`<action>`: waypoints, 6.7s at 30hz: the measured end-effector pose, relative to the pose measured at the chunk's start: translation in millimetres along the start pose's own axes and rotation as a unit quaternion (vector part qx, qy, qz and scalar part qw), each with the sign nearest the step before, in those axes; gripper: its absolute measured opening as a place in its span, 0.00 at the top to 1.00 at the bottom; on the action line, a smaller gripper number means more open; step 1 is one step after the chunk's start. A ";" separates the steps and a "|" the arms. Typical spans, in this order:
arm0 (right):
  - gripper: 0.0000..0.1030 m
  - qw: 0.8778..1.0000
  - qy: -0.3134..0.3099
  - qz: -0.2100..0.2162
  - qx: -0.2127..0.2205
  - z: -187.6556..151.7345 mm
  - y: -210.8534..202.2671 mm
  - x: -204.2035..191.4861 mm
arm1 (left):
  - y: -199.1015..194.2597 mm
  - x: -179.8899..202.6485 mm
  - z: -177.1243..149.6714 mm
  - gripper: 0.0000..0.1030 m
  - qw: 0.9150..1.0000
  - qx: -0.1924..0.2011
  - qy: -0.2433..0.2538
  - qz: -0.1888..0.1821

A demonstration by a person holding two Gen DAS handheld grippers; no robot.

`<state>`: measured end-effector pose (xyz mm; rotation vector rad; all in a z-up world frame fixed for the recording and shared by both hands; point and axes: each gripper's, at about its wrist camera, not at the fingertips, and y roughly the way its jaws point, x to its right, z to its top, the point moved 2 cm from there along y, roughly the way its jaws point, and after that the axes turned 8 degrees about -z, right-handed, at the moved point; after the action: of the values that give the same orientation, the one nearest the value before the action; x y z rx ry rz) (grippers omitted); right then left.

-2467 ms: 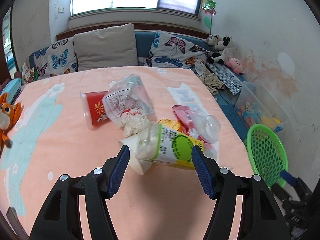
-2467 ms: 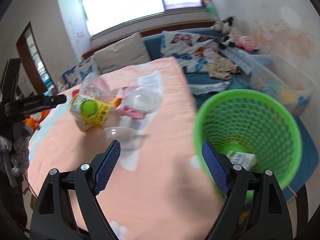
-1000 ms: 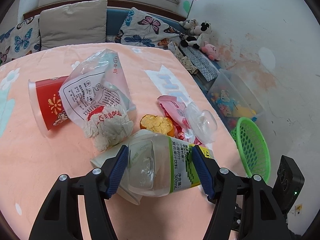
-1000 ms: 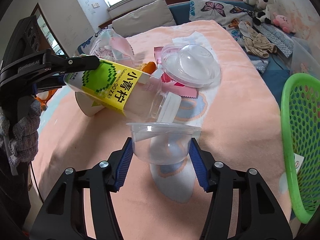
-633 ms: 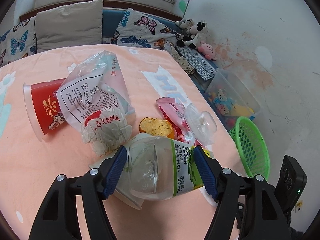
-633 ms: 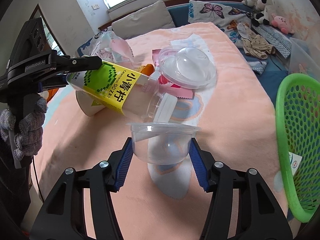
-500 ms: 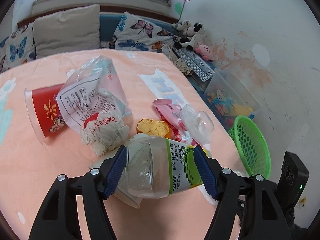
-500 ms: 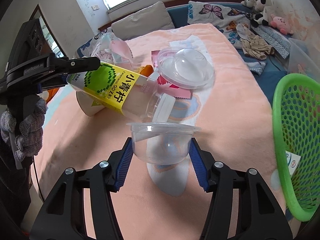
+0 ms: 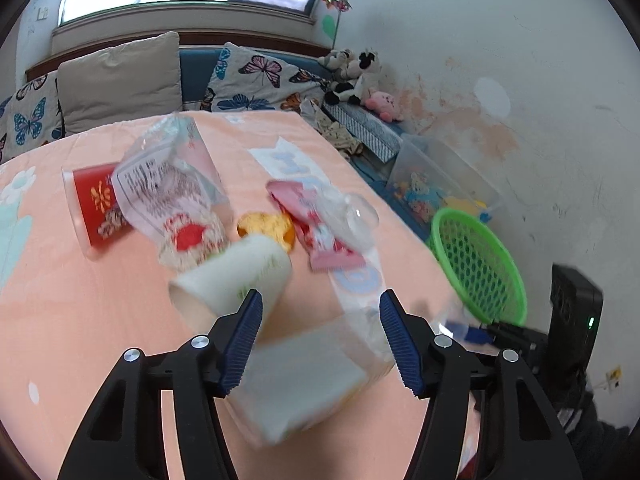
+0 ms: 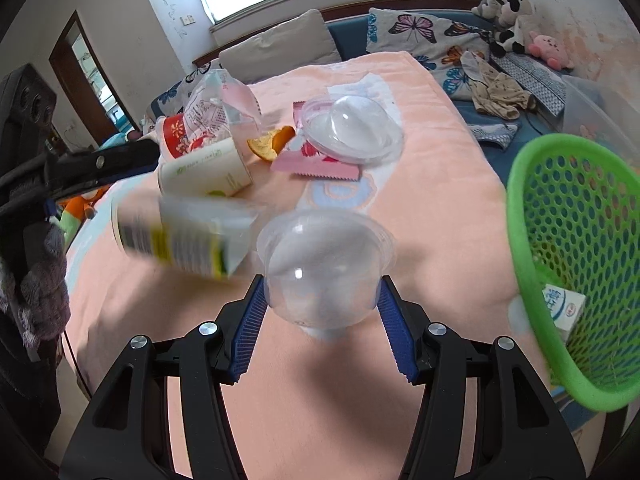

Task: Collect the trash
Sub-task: 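Carry the bottle and clear cup to the green basket and drop them in, then move both grippers back over the bed toward the paper cup, then grasp the white paper cup with the left gripper while the right grasps the clear dome lid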

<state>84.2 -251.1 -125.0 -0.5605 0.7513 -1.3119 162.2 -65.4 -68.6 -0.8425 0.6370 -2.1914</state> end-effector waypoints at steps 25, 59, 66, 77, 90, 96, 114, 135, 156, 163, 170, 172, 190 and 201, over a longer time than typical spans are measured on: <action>0.45 0.999 0.018 -0.032 0.015 -15.4 -31.3 26.3 | 54.5 40.3 -41.6 0.22 0.970 -0.129 0.205 0.034; 0.45 0.982 0.108 -0.151 0.041 -10.6 -66.9 159.1 | 38.5 77.3 -17.2 0.43 0.988 -0.078 0.133 0.025; 0.45 0.977 0.130 -0.169 0.027 -15.5 -57.7 191.8 | 36.3 98.3 3.7 0.43 0.990 -0.055 0.130 0.008; 0.33 0.973 0.159 -0.164 0.028 -27.5 -58.4 204.9 | 63.6 148.7 41.5 0.43 0.988 -0.040 0.147 -0.026; 0.30 0.968 0.162 -0.182 0.066 -49.2 -104.3 205.1 | 130.0 217.2 71.0 0.43 0.984 -0.048 0.156 -0.070; 0.30 0.963 0.181 -0.185 0.071 -62.0 -117.9 215.0 | 172.3 240.6 72.8 0.43 0.983 -0.063 0.144 -0.091; 0.30 0.962 0.196 -0.180 0.069 -74.4 -119.5 221.2 | 222.0 264.1 63.0 0.28 0.982 -0.086 0.140 -0.091; 0.27 0.979 0.126 -0.134 0.089 -33.8 -113.1 156.4 | 84.6 140.1 40.0 0.28 0.995 -0.007 0.088 0.052; 0.24 0.993 0.043 -0.073 0.085 13.7 -74.9 71.6 | 9.4 -13.5 -8.2 0.29 0.985 0.023 -0.065 0.155; 0.24 0.995 0.029 -0.060 0.079 23.3 -64.5 57.1 | 27.3 -31.7 -12.5 0.37 0.987 0.014 -0.103 0.121; 0.24 0.997 0.018 -0.037 0.063 39.2 -41.6 44.5 | 42.3 -40.6 -10.6 0.47 0.987 0.014 -0.127 0.096; 0.24 0.998 0.016 -0.028 0.057 44.9 -32.7 40.4 | 45.8 -43.1 -10.4 0.52 0.987 0.014 -0.132 0.091; 0.32 0.999 -0.004 -0.007 0.041 107.2 46.3 20.7 | 44.2 -36.3 -9.8 0.96 0.992 0.026 -0.116 0.053; 0.41 1.000 0.003 -0.005 0.021 124.9 90.0 17.9 | 20.2 -23.9 -17.2 0.96 0.994 0.036 -0.091 0.040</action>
<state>238.7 -257.9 -113.9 -0.5278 0.7245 -1.3361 171.6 -57.2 -102.1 -0.9491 0.4910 -2.0251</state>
